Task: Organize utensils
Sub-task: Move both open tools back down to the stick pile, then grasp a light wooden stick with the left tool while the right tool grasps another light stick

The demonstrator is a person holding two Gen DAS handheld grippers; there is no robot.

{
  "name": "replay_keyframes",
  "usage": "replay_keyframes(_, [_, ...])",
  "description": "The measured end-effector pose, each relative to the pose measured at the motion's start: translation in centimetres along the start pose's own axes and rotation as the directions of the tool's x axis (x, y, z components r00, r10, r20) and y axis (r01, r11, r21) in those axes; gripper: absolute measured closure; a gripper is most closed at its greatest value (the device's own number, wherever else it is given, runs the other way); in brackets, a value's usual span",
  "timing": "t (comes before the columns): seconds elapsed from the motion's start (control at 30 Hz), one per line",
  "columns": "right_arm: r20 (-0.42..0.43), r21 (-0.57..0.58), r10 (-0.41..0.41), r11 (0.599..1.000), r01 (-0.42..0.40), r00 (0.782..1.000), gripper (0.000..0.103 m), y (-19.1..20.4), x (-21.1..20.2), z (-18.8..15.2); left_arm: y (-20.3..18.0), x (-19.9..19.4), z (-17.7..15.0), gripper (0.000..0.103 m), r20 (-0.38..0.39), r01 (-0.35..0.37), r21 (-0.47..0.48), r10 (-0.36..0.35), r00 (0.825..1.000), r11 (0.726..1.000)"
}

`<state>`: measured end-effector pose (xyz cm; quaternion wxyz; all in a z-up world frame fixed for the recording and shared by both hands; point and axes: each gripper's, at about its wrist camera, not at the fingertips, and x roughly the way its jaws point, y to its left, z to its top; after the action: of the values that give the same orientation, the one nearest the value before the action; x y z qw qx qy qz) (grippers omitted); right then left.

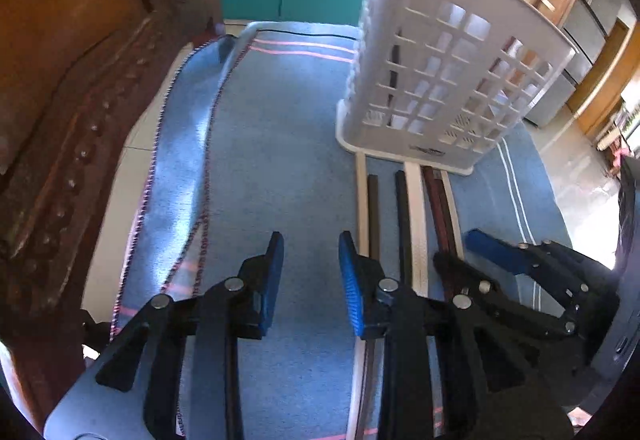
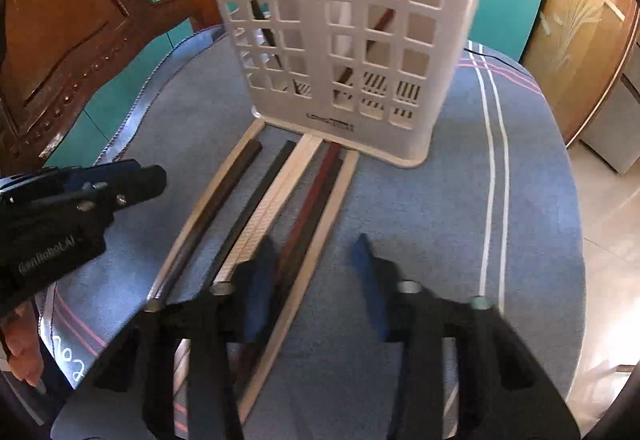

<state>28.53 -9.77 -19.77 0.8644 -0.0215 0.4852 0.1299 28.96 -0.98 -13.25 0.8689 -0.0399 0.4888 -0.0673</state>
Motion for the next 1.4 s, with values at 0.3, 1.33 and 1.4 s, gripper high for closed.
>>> replay_keyframes(0.3, [-0.02, 0.149, 0.052, 0.988, -0.048, 0.998, 0.085, -4.1, -1.2, 0.9, -3.4, 0.8, -0.5, 0.073, -0.037, 0.045, 0.122, -0.041, 0.998, 0.992])
replay_keyframes(1.33, [-0.05, 0.139, -0.021, 0.99, 0.028, 0.999, 0.075, -6.2, -1.3, 0.5, -0.9, 0.0, 0.2, 0.086, -0.028, 0.032, 0.054, -0.031, 0.999, 0.998])
replay_keyframes(1.4, [-0.05, 0.104, -0.054, 0.993, 0.059, 0.997, 0.075, -5.7, -0.9, 0.4, -0.8, 0.6, 0.1, 0.085, -0.045, 0.008, 0.046, -0.006, 0.999, 0.999])
